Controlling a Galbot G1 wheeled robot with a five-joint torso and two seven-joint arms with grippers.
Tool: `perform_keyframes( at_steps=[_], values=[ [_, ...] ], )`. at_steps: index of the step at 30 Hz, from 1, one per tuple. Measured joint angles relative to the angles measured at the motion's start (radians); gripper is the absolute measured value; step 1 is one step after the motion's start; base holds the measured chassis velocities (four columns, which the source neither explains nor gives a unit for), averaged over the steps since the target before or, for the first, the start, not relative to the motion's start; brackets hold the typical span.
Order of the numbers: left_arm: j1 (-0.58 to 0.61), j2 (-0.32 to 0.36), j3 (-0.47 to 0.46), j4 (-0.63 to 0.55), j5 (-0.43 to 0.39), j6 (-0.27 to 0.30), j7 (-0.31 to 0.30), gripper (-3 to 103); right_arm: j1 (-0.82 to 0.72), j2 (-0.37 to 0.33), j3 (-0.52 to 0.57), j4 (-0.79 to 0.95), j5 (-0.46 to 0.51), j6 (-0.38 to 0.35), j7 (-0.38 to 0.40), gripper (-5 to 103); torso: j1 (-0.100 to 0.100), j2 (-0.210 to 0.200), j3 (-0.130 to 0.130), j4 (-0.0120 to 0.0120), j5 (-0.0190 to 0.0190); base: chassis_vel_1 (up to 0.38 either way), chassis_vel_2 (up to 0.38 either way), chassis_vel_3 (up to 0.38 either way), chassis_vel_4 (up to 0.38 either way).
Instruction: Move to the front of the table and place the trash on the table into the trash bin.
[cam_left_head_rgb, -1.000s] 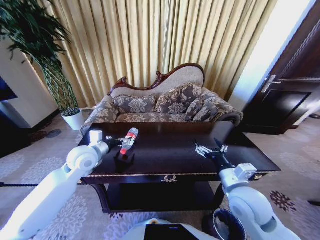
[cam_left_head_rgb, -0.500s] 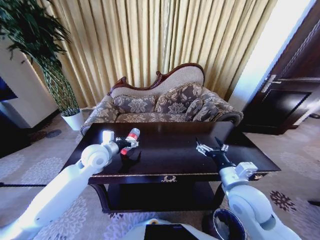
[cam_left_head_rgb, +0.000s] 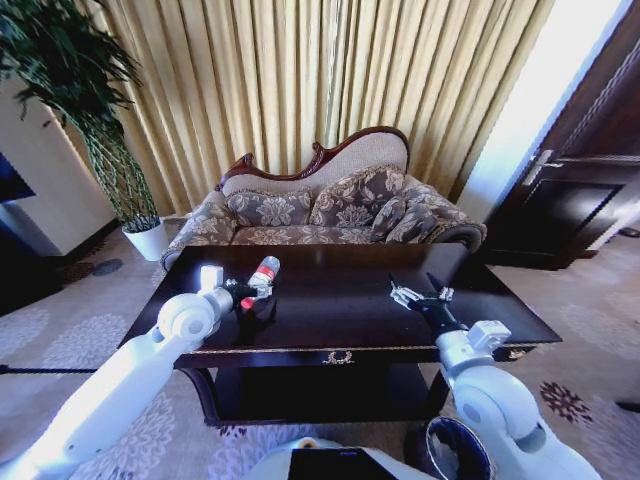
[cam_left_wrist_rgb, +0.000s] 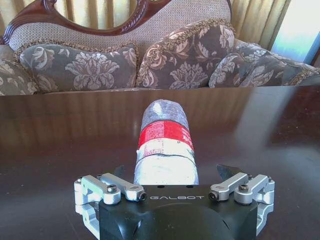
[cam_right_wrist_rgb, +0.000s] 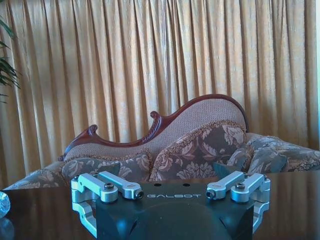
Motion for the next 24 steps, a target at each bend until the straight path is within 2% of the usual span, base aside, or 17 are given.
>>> perform_keyframes(
  at_steps=[3, 6, 8, 9, 11, 14, 16, 18, 19, 21, 24],
  values=[
    [-0.001, -0.001, 0.007, 0.000, 0.000, 0.000, -0.004, 103, 0.000, -0.002, 0.003, 0.002, 0.003, 0.000, 0.000, 100, 0.000, 0.000, 0.000, 0.0000, 0.0000, 0.000, 0.000, 0.000, 0.000],
    [-0.001, -0.002, 0.008, 0.000, 0.000, 0.000, -0.012, 100, 0.000, -0.002, 0.003, 0.002, 0.003, 0.000, 0.001, 100, 0.000, 0.000, 0.000, 0.0000, 0.0000, 0.000, 0.000, 0.000, 0.000],
    [0.001, -0.004, 0.009, 0.000, 0.000, -0.001, -0.019, 90, 0.008, -0.002, 0.003, -0.003, 0.004, 0.000, 0.001, 100, 0.000, 0.000, 0.000, -0.0001, 0.0000, 0.000, 0.000, 0.000, 0.000],
    [0.001, -0.004, 0.009, 0.000, 0.000, -0.001, -0.019, 90, 0.008, -0.002, 0.003, -0.003, 0.004, 0.000, 0.001, 100, 0.000, 0.000, 0.000, -0.0001, 0.0000, 0.000, 0.000, 0.000, 0.000],
    [0.005, -0.004, 0.006, 0.000, 0.000, -0.001, -0.020, 79, 0.019, -0.002, 0.003, -0.009, 0.007, 0.000, 0.001, 100, 0.000, 0.000, 0.000, 0.0001, 0.0000, 0.000, 0.000, 0.000, 0.000],
    [0.008, -0.003, 0.002, 0.000, 0.000, -0.001, -0.020, 74, 0.023, -0.003, 0.003, -0.012, 0.009, 0.000, 0.001, 100, 0.000, 0.000, 0.000, 0.0001, 0.0000, 0.000, 0.000, 0.000, 0.000],
    [0.008, -0.003, -0.002, 0.002, 0.000, -0.001, -0.019, 62, 0.023, -0.002, 0.002, -0.014, 0.009, 0.001, 0.001, 100, 0.000, 0.000, 0.000, 0.0000, 0.0000, 0.000, 0.000, 0.000, 0.000],
    [0.008, -0.003, -0.003, 0.002, 0.000, -0.001, -0.019, 62, 0.023, -0.002, 0.002, -0.015, 0.009, 0.001, 0.001, 100, 0.000, 0.000, 0.000, 0.0001, 0.0000, 0.000, 0.000, 0.000, 0.000],
    [0.007, -0.004, -0.004, 0.003, 0.005, -0.001, -0.017, 53, 0.023, -0.002, 0.002, -0.015, 0.009, 0.001, 0.001, 100, 0.000, 0.000, 0.000, 0.0000, 0.0000, 0.000, 0.000, 0.000, 0.000],
    [0.007, -0.004, -0.006, 0.003, 0.015, -0.002, -0.005, 45, 0.025, -0.005, 0.002, -0.016, 0.010, 0.001, 0.001, 100, 0.000, 0.000, 0.000, -0.0001, 0.0000, 0.000, 0.000, 0.000, 0.000],
    [0.007, -0.004, -0.008, 0.000, 0.021, -0.002, 0.000, 43, 0.028, -0.008, 0.002, -0.017, 0.012, 0.001, 0.001, 100, 0.000, 0.000, 0.000, 0.0000, 0.0000, 0.000, 0.000, 0.000, 0.000]
  ],
)
